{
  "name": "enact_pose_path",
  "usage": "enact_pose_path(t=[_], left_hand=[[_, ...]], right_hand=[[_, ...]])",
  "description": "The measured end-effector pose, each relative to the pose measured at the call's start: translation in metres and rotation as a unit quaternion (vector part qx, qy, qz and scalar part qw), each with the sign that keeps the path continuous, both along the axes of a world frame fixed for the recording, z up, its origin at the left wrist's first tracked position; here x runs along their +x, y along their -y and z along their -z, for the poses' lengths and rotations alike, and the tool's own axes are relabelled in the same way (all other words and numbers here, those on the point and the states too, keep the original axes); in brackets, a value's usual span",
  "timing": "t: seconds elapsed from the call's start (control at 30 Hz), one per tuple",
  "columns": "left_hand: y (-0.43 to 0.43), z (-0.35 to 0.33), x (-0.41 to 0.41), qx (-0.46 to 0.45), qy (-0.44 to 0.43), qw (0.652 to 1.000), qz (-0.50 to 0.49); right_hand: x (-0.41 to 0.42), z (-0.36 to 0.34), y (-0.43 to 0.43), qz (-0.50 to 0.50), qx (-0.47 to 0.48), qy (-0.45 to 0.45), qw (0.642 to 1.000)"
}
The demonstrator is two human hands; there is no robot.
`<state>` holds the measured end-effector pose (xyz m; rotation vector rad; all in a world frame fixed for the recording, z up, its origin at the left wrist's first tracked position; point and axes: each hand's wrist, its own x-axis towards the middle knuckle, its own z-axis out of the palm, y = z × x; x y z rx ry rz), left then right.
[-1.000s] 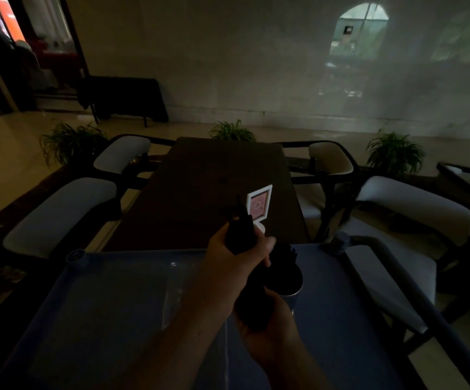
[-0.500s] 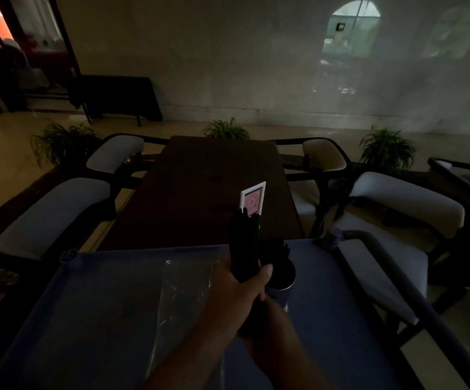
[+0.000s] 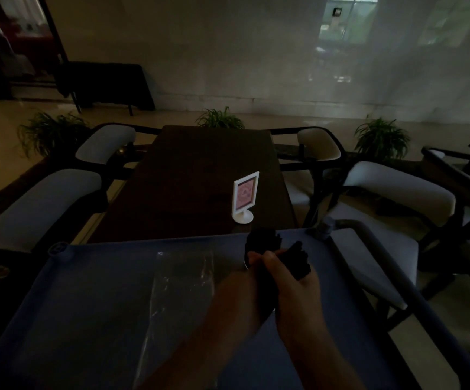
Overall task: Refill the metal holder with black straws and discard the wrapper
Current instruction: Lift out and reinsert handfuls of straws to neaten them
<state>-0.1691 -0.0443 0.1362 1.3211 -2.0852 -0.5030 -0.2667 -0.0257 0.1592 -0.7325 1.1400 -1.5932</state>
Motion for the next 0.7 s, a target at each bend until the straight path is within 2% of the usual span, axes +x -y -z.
enact_pose_path(t=[0.07, 0.1, 0.17, 0.23, 0.3, 0.37, 0.43, 0.47, 0.53, 0.6, 0.7], left_hand=[[-0.007, 0.017, -0.002, 0.047, -0.013, 0.998, 0.033], [-0.011, 0.023, -0.004, 0.106, 0.009, 0.993, 0.055], [-0.012, 0.034, -0.002, 0.244, -0.012, 0.965, 0.097], [-0.013, 0.035, 0.003, 0.384, -0.114, 0.907, 0.131], [-0.015, 0.038, 0.006, 0.473, -0.255, 0.83, 0.15], [-0.015, 0.038, 0.004, 0.518, -0.363, 0.764, 0.129], [-0.009, 0.041, 0.0, 0.533, -0.412, 0.73, 0.114], [-0.005, 0.042, -0.001, 0.53, -0.428, 0.723, 0.111], [0.004, 0.042, 0.0, 0.507, -0.436, 0.736, 0.101], [0.014, 0.04, 0.004, 0.457, -0.431, 0.776, 0.055], [0.035, 0.045, 0.006, 0.328, -0.396, 0.852, -0.102]], right_hand=[[-0.009, 0.015, -0.003, 0.009, 0.022, 0.05, 0.998], [-0.016, 0.02, -0.004, 0.01, 0.031, 0.071, 0.997], [-0.034, 0.023, -0.001, 0.018, 0.036, 0.134, 0.99], [-0.052, 0.025, 0.005, 0.039, 0.028, 0.205, 0.978], [-0.063, 0.029, 0.012, 0.042, 0.022, 0.243, 0.969], [-0.068, 0.032, 0.019, 0.037, 0.015, 0.254, 0.966], [-0.07, 0.029, 0.026, 0.038, 0.007, 0.241, 0.97], [-0.072, 0.026, 0.031, 0.04, 0.002, 0.234, 0.971], [-0.078, 0.019, 0.041, 0.048, -0.003, 0.242, 0.969], [-0.088, 0.01, 0.054, 0.073, 0.002, 0.257, 0.964], [-0.099, 0.0, 0.075, 0.129, 0.003, 0.262, 0.956]])
